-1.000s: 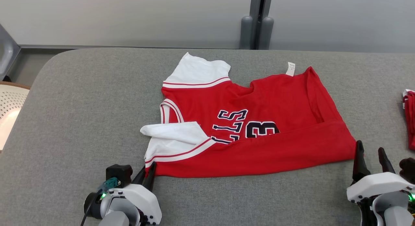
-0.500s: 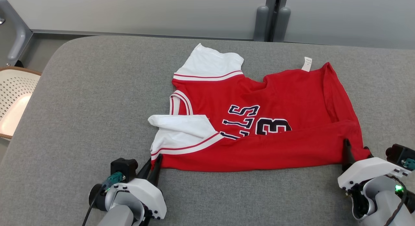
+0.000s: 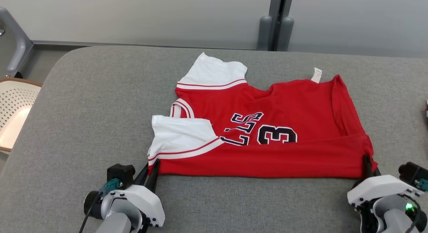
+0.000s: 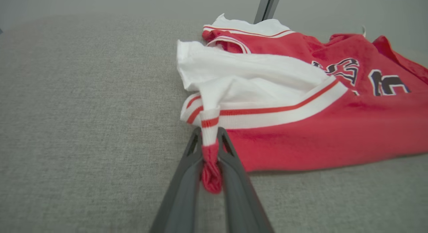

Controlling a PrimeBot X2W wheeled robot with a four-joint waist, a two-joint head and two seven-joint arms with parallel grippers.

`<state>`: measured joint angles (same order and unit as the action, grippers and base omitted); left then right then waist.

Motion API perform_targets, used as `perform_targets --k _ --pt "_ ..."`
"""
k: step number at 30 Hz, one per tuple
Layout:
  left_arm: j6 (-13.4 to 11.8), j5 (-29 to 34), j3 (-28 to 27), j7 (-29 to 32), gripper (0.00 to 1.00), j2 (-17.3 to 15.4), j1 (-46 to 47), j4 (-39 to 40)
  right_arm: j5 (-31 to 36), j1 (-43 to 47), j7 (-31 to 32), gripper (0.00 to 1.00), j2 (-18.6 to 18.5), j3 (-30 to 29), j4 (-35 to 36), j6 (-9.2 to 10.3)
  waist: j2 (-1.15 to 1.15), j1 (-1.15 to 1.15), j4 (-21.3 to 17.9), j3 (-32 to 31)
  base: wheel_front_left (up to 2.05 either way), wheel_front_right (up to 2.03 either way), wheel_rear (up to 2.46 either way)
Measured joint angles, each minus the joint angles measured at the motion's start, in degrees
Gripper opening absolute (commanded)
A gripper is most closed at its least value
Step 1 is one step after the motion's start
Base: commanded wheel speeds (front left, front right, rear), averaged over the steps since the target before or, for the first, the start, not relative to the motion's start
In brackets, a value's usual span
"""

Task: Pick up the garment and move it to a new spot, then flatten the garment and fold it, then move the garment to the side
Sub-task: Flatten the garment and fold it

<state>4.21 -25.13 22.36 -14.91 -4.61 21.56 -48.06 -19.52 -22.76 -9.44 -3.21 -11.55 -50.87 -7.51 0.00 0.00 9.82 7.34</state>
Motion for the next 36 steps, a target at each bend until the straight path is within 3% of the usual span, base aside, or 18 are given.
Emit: perform_targets --k 9,20,21,22,23,24,25,30,36 --pt "-0.23 0.21 0.13 -0.07 0.0 -0.46 -5.68 1.29 -1.68 7.6 -2.6 0.0 0.53 -0.75 3.9 -0.07 0.0 0.0 -1.65 -3.59 0.0 0.0 0.0" --pt "-0.03 -0.32 1.15 0.11 0.0 -0.58 -10.73 3.39 -2.54 13.34 -1.44 0.0 0.58 0.44 6.92 -0.05 0.0 0.0 -3.1 -6.19 0.0 0.0 0.0" --pt "-0.09 -0.42 1.26 0.21 0.0 -0.55 -10.83 3.55 -2.5 13.52 -1.21 0.25 0.58 0.36 6.91 -0.05 0.0 0.0 -3.07 -6.31 0.0 0.0 0.0" --pt "-0.07 -0.77 1.49 0.62 0.0 -0.49 -11.04 3.87 -2.49 13.65 -1.25 1.0 0.62 0.12 7.35 -0.05 0.0 0.0 -3.01 -6.53 0.0 0.0 0.0" --pt "0.0 -0.96 1.51 0.62 0.62 -0.42 -11.29 4.12 -2.36 13.63 -1.67 1.0 0.63 -0.27 7.88 -0.05 0.0 0.0 -2.99 -6.59 0.0 0.0 0.0" --pt "0.01 -1.44 1.4 0.62 0.93 -0.34 -11.52 4.41 -2.07 13.62 -1.81 1.0 0.54 -0.33 8.68 -0.03 0.0 0.0 -2.99 -6.62 0.0 0.0 0.0" --pt "-0.16 -1.52 1.18 0.62 1.0 -0.44 -11.63 4.75 -1.46 13.58 -2.19 1.0 0.41 -0.25 9.59 0.02 0.0 0.0 -3.03 -6.62 0.0 0.0 0.0" --pt "-0.32 -3.16 -1.51 0.19 1.0 -1.13 -11.0 9.21 1.31 12.53 -3.58 1.0 0.42 1.35 17.37 0.02 0.0 0.0 -3.23 -6.03 0.0 0.0 0.0" --pt "0.05 -2.98 -12.83 -0.16 1.0 -0.97 -8.46 25.41 4.17 11.46 -4.59 1.0 0.38 3.61 26.66 0.02 0.0 0.0 -3.77 -3.14 0.0 0.0 0.0"
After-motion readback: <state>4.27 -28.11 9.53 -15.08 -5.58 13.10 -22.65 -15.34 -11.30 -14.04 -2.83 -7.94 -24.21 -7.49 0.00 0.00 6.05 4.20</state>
